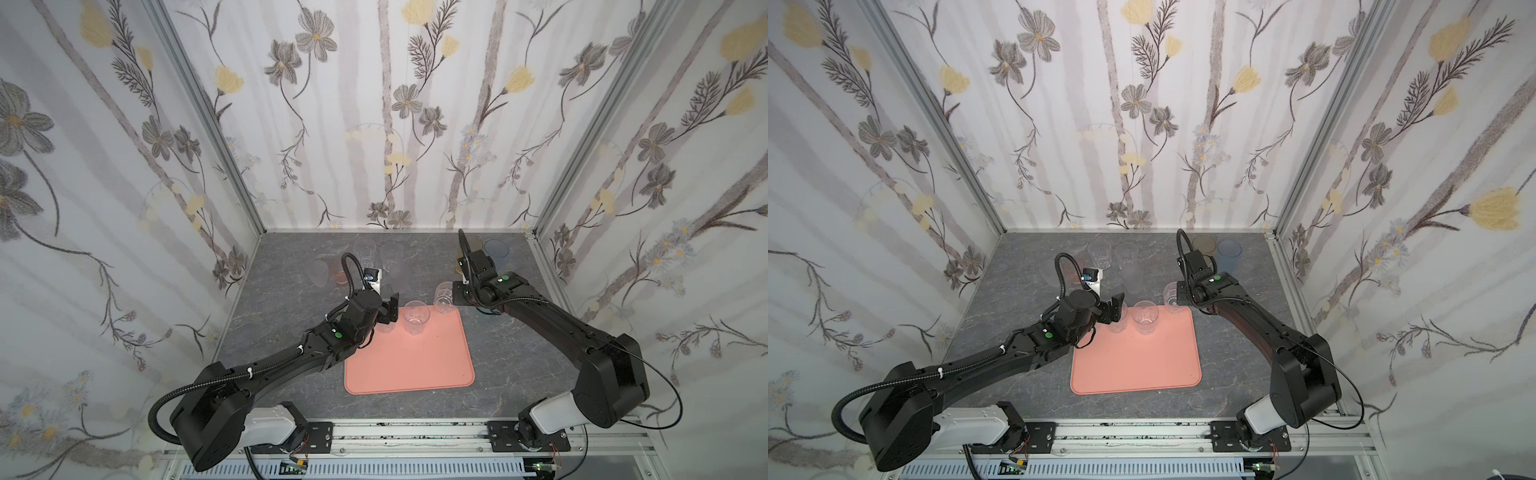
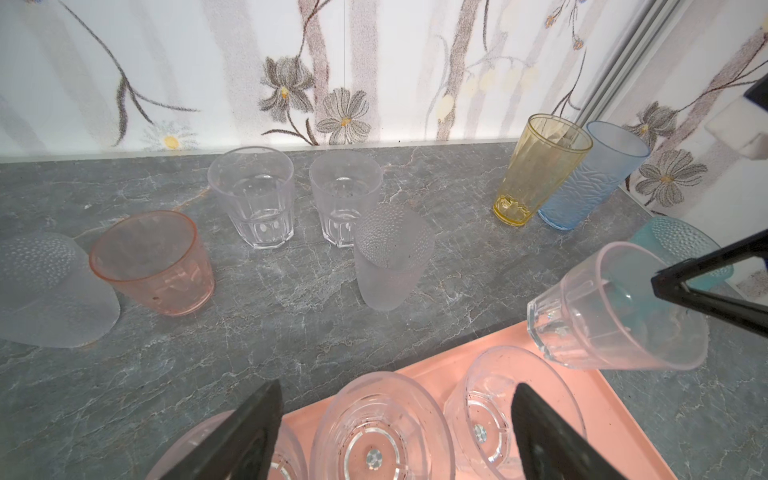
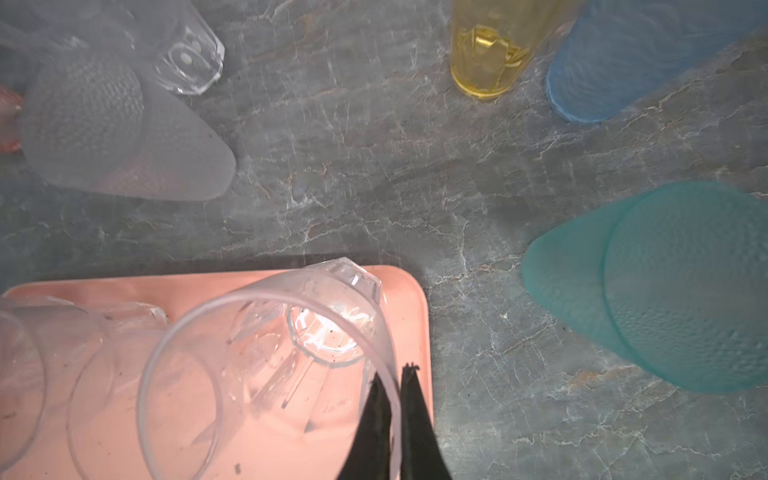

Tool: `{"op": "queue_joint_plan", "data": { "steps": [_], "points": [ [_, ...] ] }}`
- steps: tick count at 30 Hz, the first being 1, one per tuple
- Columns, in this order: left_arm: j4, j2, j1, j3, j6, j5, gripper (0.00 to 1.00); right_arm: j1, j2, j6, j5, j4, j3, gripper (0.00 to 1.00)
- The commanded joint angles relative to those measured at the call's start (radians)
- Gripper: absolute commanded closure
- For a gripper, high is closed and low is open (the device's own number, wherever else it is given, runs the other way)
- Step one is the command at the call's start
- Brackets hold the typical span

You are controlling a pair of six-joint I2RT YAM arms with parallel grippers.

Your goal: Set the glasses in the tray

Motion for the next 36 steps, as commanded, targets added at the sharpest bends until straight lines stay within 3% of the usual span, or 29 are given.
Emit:
{"op": "queue_joint_plan", "data": {
  "steps": [1,18,26,30,36],
  "points": [
    [0.031,0.006,-0.008,-0.004,-0.046,-0.002,0.12,0.018,0.024,-0.013,0.063,0.031,-0.006,0.99],
    [0.031,0.013,-0.015,0.0,-0.018,-0.02,0.11,0.016,0.126,-0.045,0.04,0.042,-0.006,0.97],
    [0.029,0.04,-0.013,0.024,0.016,-0.052,0.08,0.015,0.133,-0.047,0.035,0.022,0.009,0.84],
    [0.026,0.052,-0.007,0.047,0.025,-0.091,0.0,0.016,0.139,-0.042,0.03,0.014,0.024,0.73],
    [0.016,0.037,0.035,0.067,0.002,-0.115,0.0,0.015,0.132,-0.025,0.006,0.015,0.034,0.68]
  ]
}}
